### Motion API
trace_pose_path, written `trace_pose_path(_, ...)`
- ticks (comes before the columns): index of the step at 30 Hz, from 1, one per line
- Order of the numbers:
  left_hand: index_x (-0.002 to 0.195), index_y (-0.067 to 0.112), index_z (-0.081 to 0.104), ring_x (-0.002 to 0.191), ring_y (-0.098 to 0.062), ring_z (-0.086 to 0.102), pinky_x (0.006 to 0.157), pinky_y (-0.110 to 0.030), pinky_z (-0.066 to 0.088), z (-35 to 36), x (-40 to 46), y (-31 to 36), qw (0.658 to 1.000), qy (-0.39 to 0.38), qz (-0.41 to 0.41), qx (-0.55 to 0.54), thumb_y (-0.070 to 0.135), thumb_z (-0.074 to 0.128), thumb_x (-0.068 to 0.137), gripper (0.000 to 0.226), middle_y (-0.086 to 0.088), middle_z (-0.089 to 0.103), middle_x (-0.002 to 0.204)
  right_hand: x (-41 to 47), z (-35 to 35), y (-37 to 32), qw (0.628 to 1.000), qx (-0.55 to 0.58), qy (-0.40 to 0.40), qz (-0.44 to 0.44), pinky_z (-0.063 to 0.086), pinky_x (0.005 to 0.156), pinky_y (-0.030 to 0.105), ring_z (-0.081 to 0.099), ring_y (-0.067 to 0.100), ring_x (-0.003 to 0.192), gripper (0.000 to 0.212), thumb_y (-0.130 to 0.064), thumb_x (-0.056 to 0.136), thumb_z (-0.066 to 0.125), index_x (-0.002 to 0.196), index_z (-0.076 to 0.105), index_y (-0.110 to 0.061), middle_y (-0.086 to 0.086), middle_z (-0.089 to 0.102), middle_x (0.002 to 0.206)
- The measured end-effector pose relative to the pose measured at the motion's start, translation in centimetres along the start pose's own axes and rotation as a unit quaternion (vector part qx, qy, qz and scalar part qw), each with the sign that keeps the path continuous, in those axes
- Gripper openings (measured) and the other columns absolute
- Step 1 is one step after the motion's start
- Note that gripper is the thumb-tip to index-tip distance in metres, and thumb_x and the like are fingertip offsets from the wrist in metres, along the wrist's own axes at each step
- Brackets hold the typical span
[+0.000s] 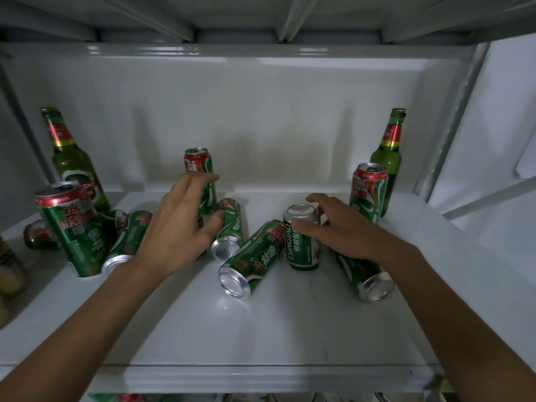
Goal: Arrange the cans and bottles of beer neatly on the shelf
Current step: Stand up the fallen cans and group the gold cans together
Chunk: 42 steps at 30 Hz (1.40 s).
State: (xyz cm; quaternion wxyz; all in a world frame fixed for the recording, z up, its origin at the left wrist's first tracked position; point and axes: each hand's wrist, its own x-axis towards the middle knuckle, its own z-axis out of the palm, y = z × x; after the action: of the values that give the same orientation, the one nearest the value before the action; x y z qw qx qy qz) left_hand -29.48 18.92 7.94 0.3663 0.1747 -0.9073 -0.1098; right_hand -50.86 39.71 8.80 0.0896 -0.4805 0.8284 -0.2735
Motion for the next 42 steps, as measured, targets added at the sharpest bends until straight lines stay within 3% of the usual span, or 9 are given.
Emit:
trace_pose_path(4, 0.137, 0.025, 0.055, 0.117, -0.008, 0.057, 0.101, -0.033, 0.048, 0.6, 1.1, 1.5, 0.992, -0.082, 0.076, -0.052, 0.022, 0.069, 0.094, 0.045, 0.005, 0.061, 0.131, -1.1, -2.4, 0.8, 0.997, 0.039, 0.06, 0.034, 0.044, 0.079, 0.023, 0.061, 0.012, 0.098, 0.071, -0.069, 0.096, 0.032, 0.141, 0.05, -0.018, 0.003, 0.057, 0.127)
trace_pose_path(7, 0.127, 0.026, 0.065, 0.104, -0.005, 0.063, 0.093, -0.027, 0.051, 1.6, 3.2, 2.5, 0.974, -0.186, 0.114, -0.059, 0.018, 0.063, 0.099, 0.03, 0.01, 0.068, 0.113, -1.4, -3.3, 2.6, 0.992, 0.035, 0.094, 0.078, 0.047, 0.079, 0.029, 0.065, 0.029, 0.097, 0.051, -0.045, 0.106, 0.039, 0.115, 0.062, 0.0, 0.02, 0.067, 0.111)
trace_pose_path(12, 0.135, 0.028, 0.063, 0.106, -0.018, 0.065, 0.088, -0.026, 0.048, 4.2, 8.0, 3.4, 0.933, -0.356, 0.042, -0.014, 0.008, 0.055, 0.1, 0.041, 0.001, 0.071, 0.113, -0.3, -2.0, 4.7, 0.989, -0.074, 0.002, 0.131, 0.045, 0.067, 0.024, 0.059, 0.015, 0.094, 0.037, -0.054, 0.097, 0.055, 0.114, 0.06, -0.021, 0.0, 0.061, 0.108)
trace_pose_path(16, 0.14, 0.032, 0.059, 0.118, -0.02, 0.058, 0.096, -0.032, 0.043, 5.8, 10.0, 3.9, 0.905, -0.424, 0.023, 0.031, 0.024, 0.051, 0.106, 0.036, -0.001, 0.066, 0.131, 0.5, -1.3, 5.6, 0.983, -0.116, -0.021, 0.14, 0.055, 0.084, 0.034, 0.059, 0.019, 0.101, 0.048, -0.056, 0.09, 0.06, 0.124, 0.052, -0.023, 0.004, 0.059, 0.121)
trace_pose_path(20, 0.14, 0.03, 0.061, 0.121, -0.016, 0.056, 0.101, -0.032, 0.04, 6.7, 10.7, 3.8, 0.881, -0.472, 0.001, 0.034, 0.01, 0.044, 0.104, 0.044, 0.003, 0.061, 0.134, 0.9, -1.3, 5.7, 0.979, -0.096, -0.069, 0.168, 0.049, 0.104, 0.04, 0.048, 0.03, 0.133, 0.087, -0.054, 0.084, 0.066, 0.156, 0.025, -0.026, 0.008, 0.04, 0.156)
trace_pose_path(26, 0.139, 0.018, 0.06, 0.121, -0.022, 0.065, 0.108, -0.036, 0.043, 7.3, 11.4, 3.9, 0.842, -0.538, -0.036, -0.003, 0.023, 0.042, 0.108, 0.036, -0.005, 0.068, 0.134, 1.1, -1.1, 5.3, 0.971, -0.045, -0.113, 0.206, 0.059, 0.086, 0.038, 0.055, 0.031, 0.122, 0.098, -0.052, 0.08, 0.074, 0.158, 0.017, -0.033, 0.012, 0.037, 0.155)
trace_pose_path(31, 0.137, 0.02, 0.06, 0.119, -0.019, 0.065, 0.099, -0.035, 0.042, 6.7, 11.3, 3.9, 0.838, -0.544, -0.056, -0.008, 0.037, 0.049, 0.105, 0.037, -0.002, 0.068, 0.131, 0.5, -1.0, 5.7, 0.978, 0.013, -0.062, 0.198, 0.053, 0.075, 0.03, 0.051, 0.022, 0.111, 0.093, -0.048, 0.078, 0.076, 0.156, 0.028, -0.031, 0.009, 0.042, 0.151)
trace_pose_path(38, 0.114, 0.017, 0.074, 0.1, -0.015, 0.071, 0.086, -0.03, 0.047, 6.5, 11.0, 2.5, 0.872, -0.474, -0.1, -0.069, 0.037, 0.064, 0.098, 0.027, 0.001, 0.077, 0.106, -1.2, -1.5, 6.1, 0.978, 0.098, 0.017, 0.185, 0.054, 0.09, 0.036, 0.056, 0.023, 0.114, 0.093, -0.042, 0.075, 0.081, 0.153, 0.032, -0.033, 0.006, 0.049, 0.146)
trace_pose_path(42, 0.105, 0.01, 0.073, 0.078, -0.01, 0.073, 0.069, -0.023, 0.052, 4.5, 11.0, 2.4, 0.894, -0.407, -0.128, -0.138, 0.029, 0.074, 0.092, 0.022, 0.002, 0.078, 0.088, -2.6, -2.2, 5.9, 0.974, 0.151, 0.078, 0.15, 0.058, 0.092, 0.04, 0.067, 0.016, 0.103, 0.088, -0.043, 0.061, 0.086, 0.14, 0.047, -0.041, -0.003, 0.066, 0.123)
